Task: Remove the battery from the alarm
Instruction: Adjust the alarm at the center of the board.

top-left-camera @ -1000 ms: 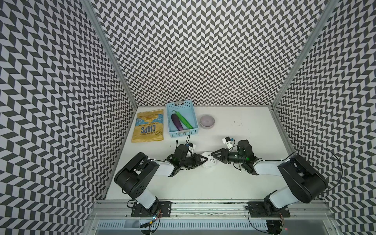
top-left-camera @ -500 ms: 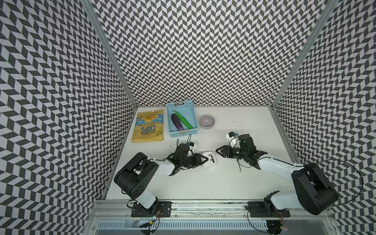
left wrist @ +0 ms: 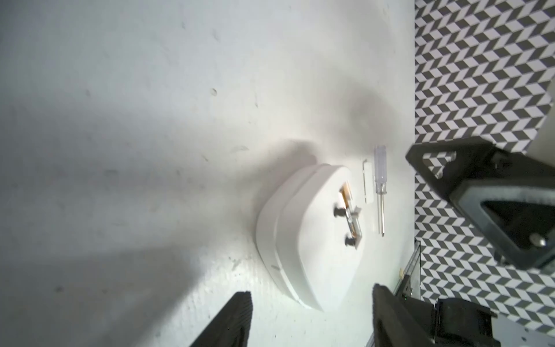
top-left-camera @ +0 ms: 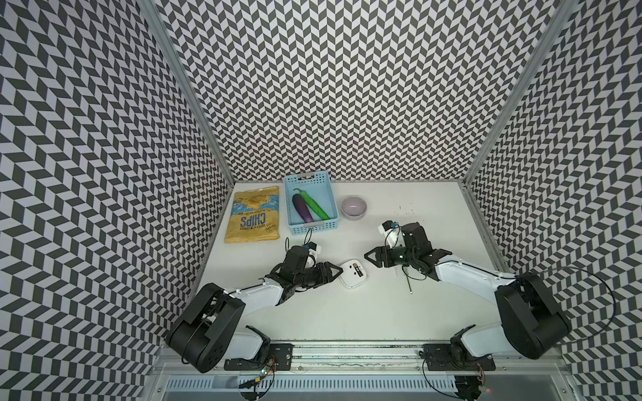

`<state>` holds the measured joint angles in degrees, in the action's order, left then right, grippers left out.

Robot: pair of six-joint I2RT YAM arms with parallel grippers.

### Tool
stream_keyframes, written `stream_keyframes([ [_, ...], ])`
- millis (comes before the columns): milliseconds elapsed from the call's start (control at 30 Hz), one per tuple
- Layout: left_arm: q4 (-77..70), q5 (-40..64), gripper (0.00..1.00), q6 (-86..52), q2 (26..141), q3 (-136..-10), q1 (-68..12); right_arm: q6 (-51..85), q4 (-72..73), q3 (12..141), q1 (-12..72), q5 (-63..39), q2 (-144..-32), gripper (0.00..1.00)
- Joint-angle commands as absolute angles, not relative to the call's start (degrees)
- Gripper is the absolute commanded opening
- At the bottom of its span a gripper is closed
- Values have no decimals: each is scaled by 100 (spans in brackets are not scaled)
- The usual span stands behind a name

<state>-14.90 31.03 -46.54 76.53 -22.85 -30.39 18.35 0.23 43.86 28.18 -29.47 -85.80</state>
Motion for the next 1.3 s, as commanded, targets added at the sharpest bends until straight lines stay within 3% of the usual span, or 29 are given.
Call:
stream_keyframes([
  [0,-1474,3773,56,-4634,7446,-2010,-3351,1379,249,4939,3039,-3128,-9219,61],
  [267,-2450,4193,52,-5076,8205,-2257,-4101,1303,189,5924,3353,-3405,-10392,56],
  [567,-2996,4211,56,-5130,9064,-2644,-4285,878,-283,6070,3353,-3759,-10723,48],
  [900,-2454,3681,55,-4826,8689,-2638,-3751,799,-605,5634,3244,-4074,-10248,40],
  [1167,-2338,3391,56,-4757,8358,-2420,-3284,1025,-653,4821,3233,-4039,-9492,42],
  [1267,-2322,3396,58,-4708,8355,-2520,-3202,1092,-989,4661,3148,-3433,-9141,47],
])
